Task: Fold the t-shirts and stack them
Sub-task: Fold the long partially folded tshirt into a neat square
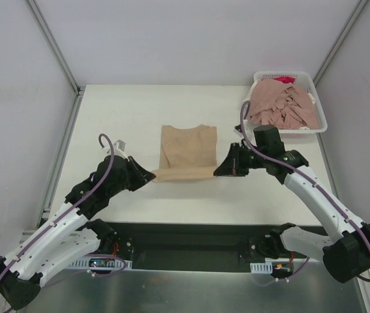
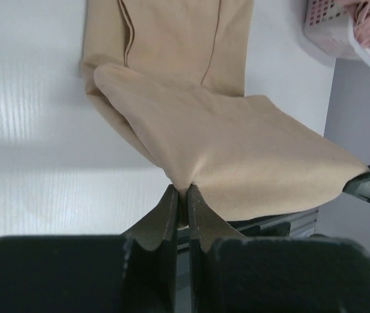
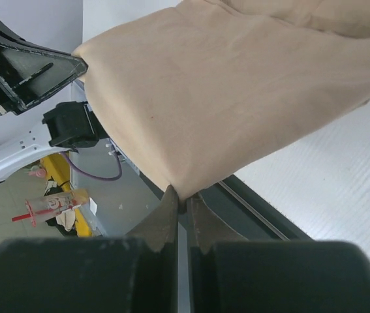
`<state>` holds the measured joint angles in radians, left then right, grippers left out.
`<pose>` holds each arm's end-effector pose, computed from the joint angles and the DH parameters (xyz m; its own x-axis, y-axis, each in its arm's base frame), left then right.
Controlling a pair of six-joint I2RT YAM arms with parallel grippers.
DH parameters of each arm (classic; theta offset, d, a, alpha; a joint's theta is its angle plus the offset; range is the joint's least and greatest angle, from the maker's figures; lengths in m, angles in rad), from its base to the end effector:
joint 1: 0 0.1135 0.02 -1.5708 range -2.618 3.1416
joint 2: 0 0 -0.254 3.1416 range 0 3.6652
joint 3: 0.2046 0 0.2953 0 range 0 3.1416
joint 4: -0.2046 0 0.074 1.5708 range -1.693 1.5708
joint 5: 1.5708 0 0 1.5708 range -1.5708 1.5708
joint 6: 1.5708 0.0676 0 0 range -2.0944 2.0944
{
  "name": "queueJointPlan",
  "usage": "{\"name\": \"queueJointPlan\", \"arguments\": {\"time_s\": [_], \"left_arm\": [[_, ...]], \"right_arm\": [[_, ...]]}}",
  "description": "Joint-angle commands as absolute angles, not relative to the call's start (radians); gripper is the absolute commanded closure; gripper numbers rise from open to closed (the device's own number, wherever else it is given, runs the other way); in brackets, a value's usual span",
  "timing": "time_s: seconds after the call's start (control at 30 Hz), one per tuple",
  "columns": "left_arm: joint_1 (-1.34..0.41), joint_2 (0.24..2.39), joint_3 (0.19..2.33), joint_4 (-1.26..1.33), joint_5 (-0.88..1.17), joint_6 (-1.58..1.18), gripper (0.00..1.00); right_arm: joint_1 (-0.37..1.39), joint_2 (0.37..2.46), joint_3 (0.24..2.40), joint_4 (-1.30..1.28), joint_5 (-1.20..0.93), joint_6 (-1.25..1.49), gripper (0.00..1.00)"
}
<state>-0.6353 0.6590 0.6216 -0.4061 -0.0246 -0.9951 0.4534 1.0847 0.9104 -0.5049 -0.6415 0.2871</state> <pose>0.1928 -0.1400 0.2574 -0.6707 -0.5474 -0.5006 0.0235 0.6588 -0.7519 0.2486 0.1661 0.2665 -0.7595 -0.1177 -0.6398 -0.5781 0.5731 0.5808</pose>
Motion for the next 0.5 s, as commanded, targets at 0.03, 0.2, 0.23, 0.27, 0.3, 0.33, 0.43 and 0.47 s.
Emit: {"name": "queueJointPlan", "arguments": {"time_s": [0.03,0.2,0.23,0.27,0.3,0.33,0.43,0.47], "left_arm": [[-0.637,0.739,0.741,-0.413,-0.187,-0.954,1.0],[-0.618,0.785,0.795,-0.426,-0.261,-0.946,1.0],[-0.598,0.79,0.802,-0.426,-0.267,-0.936,1.0],[-0.586,0.796,0.819,-0.426,-0.27,-0.928,1.0],[-0.571,0.82,0.828,-0.428,-0.267,-0.922,1.0],[-0.56,0.834,0.839,-0.426,-0.264,-0.905,1.0],[-0.534,0.926,0.894,-0.425,-0.294,-0.868,1.0],[-0.522,0.955,0.934,-0.425,-0.295,-0.856,1.0]], "right_arm": [[0.436,1.16,1.031,-0.433,-0.701,0.29,1.0],[0.374,1.233,1.039,-0.388,-0.761,0.31,0.99],[0.352,1.245,1.045,-0.379,-0.767,0.311,0.99],[0.342,1.274,1.051,-0.376,-0.784,0.31,0.99],[0.334,1.29,1.057,-0.371,-0.794,0.31,0.99],[0.324,1.319,1.075,-0.364,-0.802,0.308,0.99],[0.316,1.368,1.104,-0.374,-0.778,0.296,0.99],[0.313,1.38,1.121,-0.376,-0.769,0.292,0.99]]}}
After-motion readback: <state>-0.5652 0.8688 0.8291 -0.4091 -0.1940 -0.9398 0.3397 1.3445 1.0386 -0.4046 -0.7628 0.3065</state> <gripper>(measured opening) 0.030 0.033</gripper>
